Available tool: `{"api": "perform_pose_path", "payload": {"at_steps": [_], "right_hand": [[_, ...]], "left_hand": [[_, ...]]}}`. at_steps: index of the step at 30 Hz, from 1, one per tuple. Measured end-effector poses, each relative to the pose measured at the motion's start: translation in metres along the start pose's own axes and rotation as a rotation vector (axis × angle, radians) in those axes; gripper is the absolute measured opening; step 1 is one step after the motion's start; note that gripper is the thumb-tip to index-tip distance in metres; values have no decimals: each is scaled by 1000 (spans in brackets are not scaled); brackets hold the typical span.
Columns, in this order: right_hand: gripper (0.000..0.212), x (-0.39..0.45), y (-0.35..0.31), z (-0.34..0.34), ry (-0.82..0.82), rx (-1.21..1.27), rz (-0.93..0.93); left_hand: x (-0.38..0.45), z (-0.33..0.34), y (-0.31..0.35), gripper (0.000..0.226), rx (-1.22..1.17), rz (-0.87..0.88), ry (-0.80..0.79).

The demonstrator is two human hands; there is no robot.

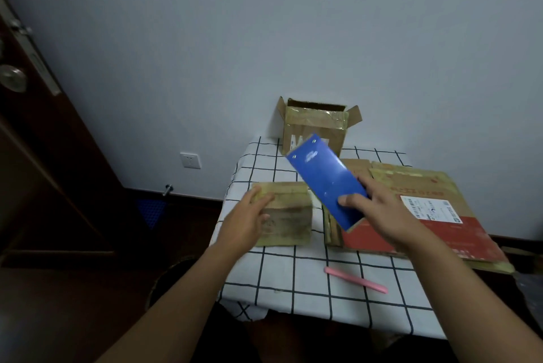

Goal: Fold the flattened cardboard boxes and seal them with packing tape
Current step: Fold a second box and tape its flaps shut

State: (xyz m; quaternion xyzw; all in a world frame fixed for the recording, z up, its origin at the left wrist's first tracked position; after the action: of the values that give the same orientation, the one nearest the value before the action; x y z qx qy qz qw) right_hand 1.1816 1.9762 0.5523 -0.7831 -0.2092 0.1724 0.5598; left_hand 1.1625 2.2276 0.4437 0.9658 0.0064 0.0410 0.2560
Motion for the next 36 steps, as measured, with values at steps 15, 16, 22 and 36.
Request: {"api": "perform_pose_path", "payload": {"at_steps": [15, 16, 22, 36], "right_hand": [[57, 78, 14, 17, -14, 83, 16], [50, 76, 10, 15, 1, 1, 7], [64, 73, -6, 18, -16, -470, -34], [76, 74, 6, 12, 132, -363, -131]], "left_hand": [[-7, 17, 3, 48, 49, 24, -78], [-7, 18, 4, 47, 55, 26, -73], [-8, 22, 4, 48, 19, 28, -67], [-15, 17, 3, 54, 89, 50, -127]]}}
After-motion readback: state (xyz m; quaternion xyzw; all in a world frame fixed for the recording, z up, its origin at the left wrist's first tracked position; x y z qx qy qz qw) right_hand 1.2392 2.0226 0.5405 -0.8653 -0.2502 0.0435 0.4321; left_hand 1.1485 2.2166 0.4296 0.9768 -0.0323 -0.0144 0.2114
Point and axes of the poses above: each hand's wrist, its own x-axis towards the middle knuckle, its own z-axis out of the palm, y = z × x, the point moved 4 cm from there along x, towards the middle knuckle, and after that the axes turned 7 degrees about -y, right-handed, at the moved point
